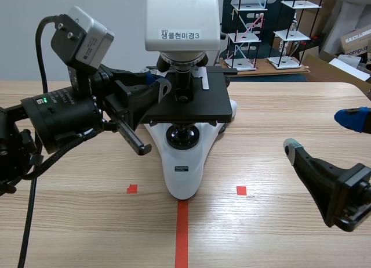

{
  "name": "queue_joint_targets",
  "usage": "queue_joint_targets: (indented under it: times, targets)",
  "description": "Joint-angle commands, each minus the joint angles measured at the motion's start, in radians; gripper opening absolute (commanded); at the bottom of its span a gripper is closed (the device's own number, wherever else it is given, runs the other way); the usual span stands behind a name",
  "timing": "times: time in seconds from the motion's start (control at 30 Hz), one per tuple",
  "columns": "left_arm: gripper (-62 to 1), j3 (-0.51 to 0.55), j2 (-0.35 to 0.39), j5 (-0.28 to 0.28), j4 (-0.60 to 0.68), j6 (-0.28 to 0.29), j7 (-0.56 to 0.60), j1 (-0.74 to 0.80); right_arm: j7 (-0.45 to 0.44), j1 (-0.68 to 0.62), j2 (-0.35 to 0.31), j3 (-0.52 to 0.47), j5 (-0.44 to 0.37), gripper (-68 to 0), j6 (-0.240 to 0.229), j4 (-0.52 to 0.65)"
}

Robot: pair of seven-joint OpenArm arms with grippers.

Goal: Return to the home posture

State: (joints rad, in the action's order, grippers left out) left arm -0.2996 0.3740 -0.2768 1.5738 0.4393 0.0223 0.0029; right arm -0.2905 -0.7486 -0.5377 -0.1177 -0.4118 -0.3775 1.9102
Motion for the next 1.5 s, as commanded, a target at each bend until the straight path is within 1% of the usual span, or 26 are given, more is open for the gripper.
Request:
queue_joint_targets:
  times: [0.0, 1.0, 1.1, 1.23, 1.4, 1.47]
  targets:
    - [-56.8, 0.006, 0.006, -0.011, 0.014, -0.002, 0.011, -0.003, -0.022, 0.001, 0.0, -0.005, -0.011, -12.6, 0.004, 0.008]
    - [-56.8, 0.006, 0.009, -0.011, 0.014, -0.002, 0.009, -0.003, -0.022, 0.001, 0.0, -0.005, -0.011, -12.6, 0.004, 0.008]
    - [-56.8, 0.006, 0.009, -0.01, 0.014, -0.002, -0.016, -0.003, -0.022, 0.001, 0.0, -0.005, -0.011, -12.6, 0.004, 0.008]
    - [-56.8, 0.006, 0.009, -0.01, 0.014, -0.002, -0.021, 0.0, -0.022, 0.001, 0.0, -0.005, -0.011, -12.6, 0.004, 0.008]
    - [-56.7, 0.013, 0.014, 0.033, 0.015, -0.002, -0.018, 0.029, -0.022, 0.001, 0.0, -0.005, -0.011, -12.6, 0.004, 0.008]
    - [-56.7, 0.023, 0.027, 0.034, 0.018, -0.002, -0.005, 0.045, -0.022, 0.001, 0.0, -0.005, -0.011, -12.6, 0.004, 0.008]
